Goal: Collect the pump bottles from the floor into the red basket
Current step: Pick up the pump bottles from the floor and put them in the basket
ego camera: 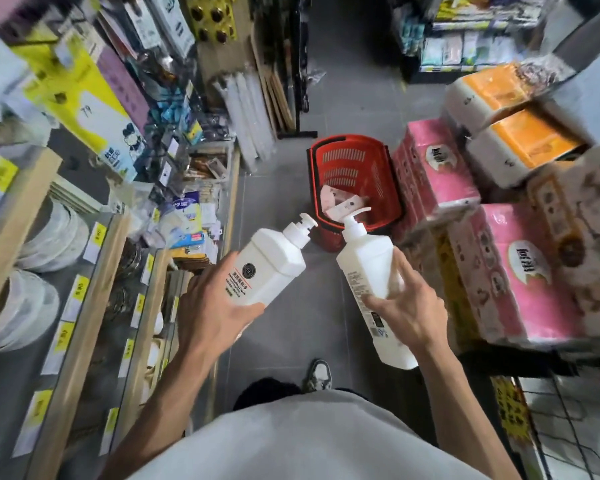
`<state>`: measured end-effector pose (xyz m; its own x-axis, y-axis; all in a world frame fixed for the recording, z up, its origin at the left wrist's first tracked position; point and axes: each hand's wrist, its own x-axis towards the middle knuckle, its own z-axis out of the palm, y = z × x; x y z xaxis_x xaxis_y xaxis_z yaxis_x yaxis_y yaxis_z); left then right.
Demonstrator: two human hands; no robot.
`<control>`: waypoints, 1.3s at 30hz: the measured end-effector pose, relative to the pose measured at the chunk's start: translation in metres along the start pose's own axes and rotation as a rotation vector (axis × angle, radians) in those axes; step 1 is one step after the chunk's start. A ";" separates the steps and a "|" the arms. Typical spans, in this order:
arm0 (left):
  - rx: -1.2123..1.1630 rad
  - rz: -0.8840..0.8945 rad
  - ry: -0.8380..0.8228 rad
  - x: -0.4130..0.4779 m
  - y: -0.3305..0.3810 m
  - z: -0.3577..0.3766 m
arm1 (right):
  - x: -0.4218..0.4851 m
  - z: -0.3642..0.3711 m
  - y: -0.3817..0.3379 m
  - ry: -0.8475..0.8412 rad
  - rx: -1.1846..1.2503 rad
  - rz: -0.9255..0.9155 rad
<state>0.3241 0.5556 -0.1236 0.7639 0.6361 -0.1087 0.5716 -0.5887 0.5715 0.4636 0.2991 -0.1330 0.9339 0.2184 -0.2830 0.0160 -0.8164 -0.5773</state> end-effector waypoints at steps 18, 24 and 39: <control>-0.080 -0.020 -0.120 0.198 -0.017 -0.016 | 0.151 0.027 -0.111 0.040 0.034 0.069; -0.091 0.017 -0.158 0.278 -0.018 -0.033 | 0.193 0.039 -0.148 0.102 0.061 0.147; -0.043 0.124 -0.224 0.450 0.052 -0.010 | 0.328 0.027 -0.175 0.101 0.095 0.280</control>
<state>0.6945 0.8160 -0.1349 0.8771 0.4318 -0.2103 0.4602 -0.6303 0.6253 0.7581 0.5276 -0.1454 0.9281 -0.0662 -0.3665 -0.2762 -0.7824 -0.5582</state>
